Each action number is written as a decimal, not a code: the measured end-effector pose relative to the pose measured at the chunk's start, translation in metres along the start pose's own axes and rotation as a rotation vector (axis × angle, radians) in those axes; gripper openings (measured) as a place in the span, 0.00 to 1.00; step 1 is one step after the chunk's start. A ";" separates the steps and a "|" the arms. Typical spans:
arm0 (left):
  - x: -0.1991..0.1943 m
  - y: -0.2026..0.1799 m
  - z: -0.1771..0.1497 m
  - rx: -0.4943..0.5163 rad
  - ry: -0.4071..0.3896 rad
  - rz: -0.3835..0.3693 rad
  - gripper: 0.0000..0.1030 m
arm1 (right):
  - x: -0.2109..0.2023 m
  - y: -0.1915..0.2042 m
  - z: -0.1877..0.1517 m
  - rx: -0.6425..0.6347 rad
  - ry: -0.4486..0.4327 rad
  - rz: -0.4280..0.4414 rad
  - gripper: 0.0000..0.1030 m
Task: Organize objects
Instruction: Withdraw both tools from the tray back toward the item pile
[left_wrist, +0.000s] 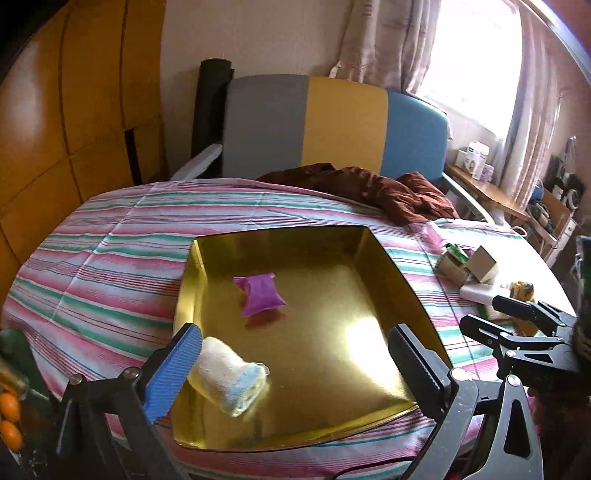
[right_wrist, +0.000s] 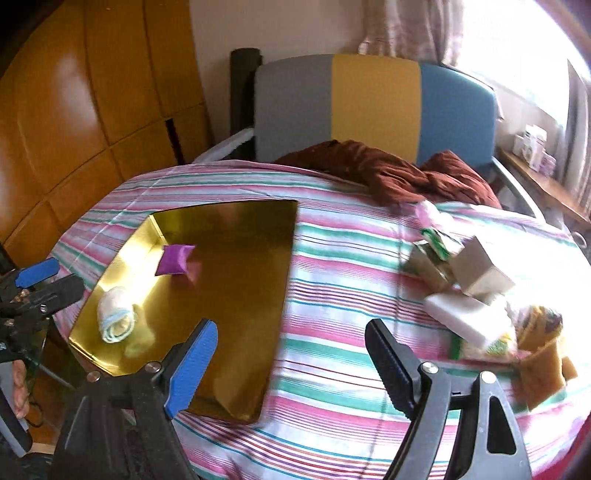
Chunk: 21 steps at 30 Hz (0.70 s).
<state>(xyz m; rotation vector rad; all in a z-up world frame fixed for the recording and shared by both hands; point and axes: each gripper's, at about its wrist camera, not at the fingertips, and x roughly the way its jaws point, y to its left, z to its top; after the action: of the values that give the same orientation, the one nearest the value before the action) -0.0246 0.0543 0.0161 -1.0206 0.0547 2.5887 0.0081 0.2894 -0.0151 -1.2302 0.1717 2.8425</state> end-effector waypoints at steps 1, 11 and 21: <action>0.001 -0.003 0.001 0.002 0.002 -0.007 0.99 | 0.000 -0.005 -0.001 0.013 0.004 -0.006 0.81; 0.016 -0.033 0.007 0.045 0.040 -0.101 0.99 | -0.008 -0.075 -0.018 0.167 0.046 -0.079 0.81; 0.036 -0.081 0.015 0.154 0.077 -0.184 0.99 | -0.046 -0.163 -0.029 0.326 0.048 -0.206 0.81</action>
<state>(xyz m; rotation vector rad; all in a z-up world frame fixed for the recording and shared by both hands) -0.0306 0.1440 0.0106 -1.0184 0.1683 2.3403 0.0738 0.4477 -0.0153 -1.1703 0.4601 2.4874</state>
